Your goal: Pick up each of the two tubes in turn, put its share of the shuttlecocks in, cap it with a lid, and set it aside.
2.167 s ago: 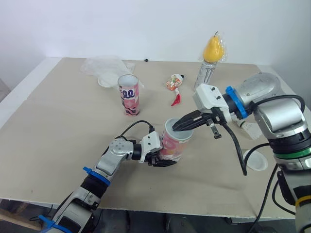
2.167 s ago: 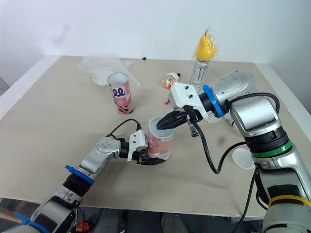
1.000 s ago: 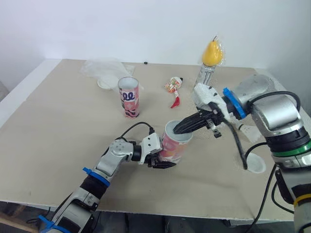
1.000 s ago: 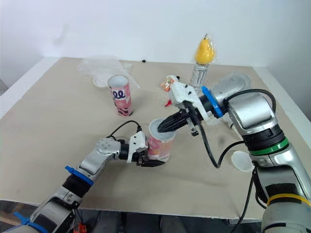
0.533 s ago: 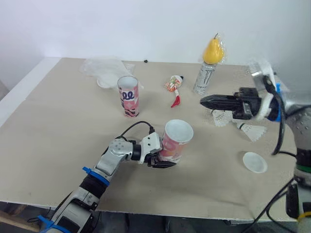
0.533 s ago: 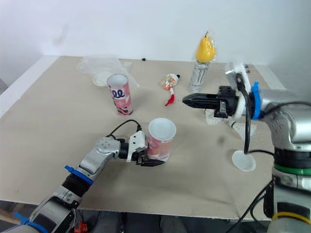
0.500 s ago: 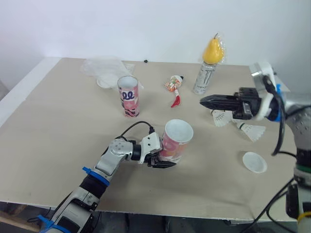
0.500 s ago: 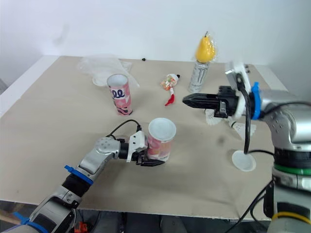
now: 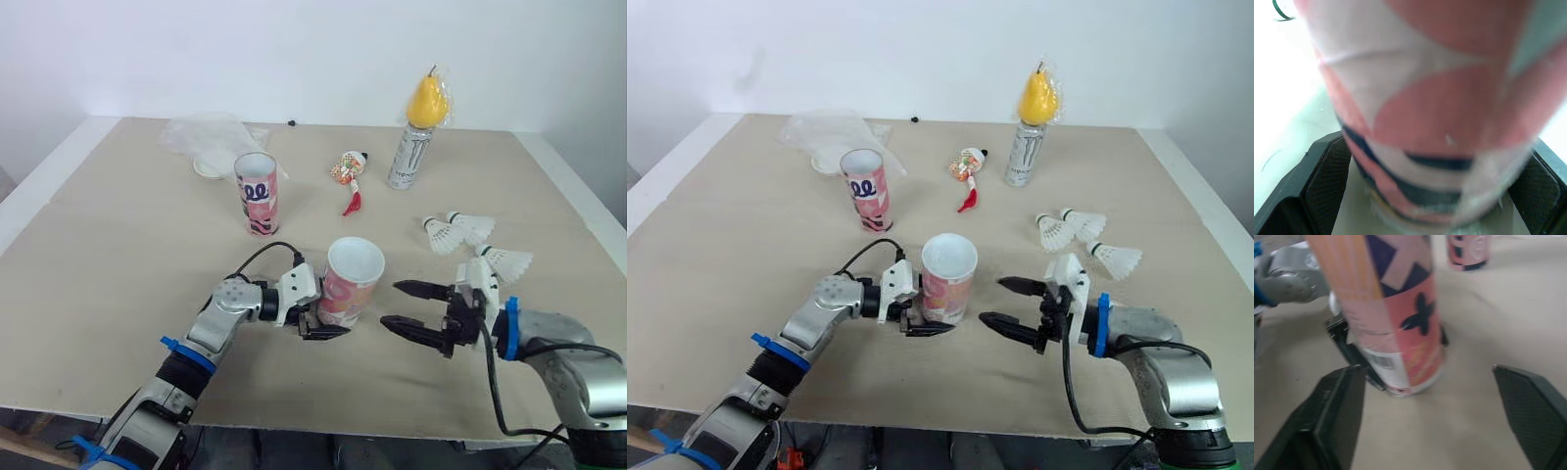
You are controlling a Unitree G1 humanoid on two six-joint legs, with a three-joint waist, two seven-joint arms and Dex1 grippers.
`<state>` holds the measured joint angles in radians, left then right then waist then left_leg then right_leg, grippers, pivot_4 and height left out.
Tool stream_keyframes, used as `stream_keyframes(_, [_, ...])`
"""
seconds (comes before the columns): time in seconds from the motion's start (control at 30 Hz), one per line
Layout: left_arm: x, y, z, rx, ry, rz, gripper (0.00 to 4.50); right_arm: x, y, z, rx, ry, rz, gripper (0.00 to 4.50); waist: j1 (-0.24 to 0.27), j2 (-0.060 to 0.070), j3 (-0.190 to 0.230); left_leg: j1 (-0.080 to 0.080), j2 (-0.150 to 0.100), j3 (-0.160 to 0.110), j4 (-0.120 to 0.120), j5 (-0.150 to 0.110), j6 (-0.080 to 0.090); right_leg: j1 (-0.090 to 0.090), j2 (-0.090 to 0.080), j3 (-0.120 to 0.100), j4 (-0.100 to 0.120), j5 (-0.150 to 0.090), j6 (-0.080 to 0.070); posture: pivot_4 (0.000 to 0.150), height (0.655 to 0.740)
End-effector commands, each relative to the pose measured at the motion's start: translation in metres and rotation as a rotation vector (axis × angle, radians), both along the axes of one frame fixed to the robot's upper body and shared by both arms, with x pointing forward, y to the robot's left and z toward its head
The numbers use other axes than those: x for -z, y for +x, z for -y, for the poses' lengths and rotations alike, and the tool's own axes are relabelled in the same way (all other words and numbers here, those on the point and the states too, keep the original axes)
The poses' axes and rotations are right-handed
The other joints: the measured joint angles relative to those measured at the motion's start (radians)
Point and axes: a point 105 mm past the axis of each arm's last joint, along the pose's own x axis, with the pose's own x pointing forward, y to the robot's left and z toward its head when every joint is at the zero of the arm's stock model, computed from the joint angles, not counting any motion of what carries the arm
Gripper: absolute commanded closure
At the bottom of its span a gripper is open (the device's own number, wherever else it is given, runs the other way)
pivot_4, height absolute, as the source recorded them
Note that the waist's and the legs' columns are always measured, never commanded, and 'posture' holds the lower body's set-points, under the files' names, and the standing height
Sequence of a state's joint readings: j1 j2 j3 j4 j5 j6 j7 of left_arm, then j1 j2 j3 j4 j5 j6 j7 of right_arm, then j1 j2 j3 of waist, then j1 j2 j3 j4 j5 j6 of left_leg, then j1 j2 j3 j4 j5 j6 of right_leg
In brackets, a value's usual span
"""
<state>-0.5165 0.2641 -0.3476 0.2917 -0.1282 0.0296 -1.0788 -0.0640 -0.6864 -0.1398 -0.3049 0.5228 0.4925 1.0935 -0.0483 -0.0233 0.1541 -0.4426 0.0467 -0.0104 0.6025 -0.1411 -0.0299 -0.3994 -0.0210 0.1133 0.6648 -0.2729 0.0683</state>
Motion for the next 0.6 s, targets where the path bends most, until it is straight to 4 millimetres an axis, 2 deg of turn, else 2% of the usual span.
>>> stream_keyframes(0.03, [-0.012,-0.002,-0.009,0.008,-0.023,0.045,0.0,-0.002,-0.003,-0.014,-0.073,-0.024,0.072,0.1,0.0,-0.001,0.001,0.0,0.0,0.0,0.0,0.0,0.0,0.0,0.0,0.0,0.0,0.0,0.0,0.15,0.74])
stream_keyframes(0.6, [-0.026,-0.011,-0.049,-0.07,-0.01,0.101,0.0,0.029,0.011,-0.036,-0.181,-0.098,0.135,0.1,0.003,-0.003,0.002,0.0,0.0,-0.001,-0.002,0.0,0.0,0.0,0.0,0.0,0.0,-0.001,0.0,0.15,0.74])
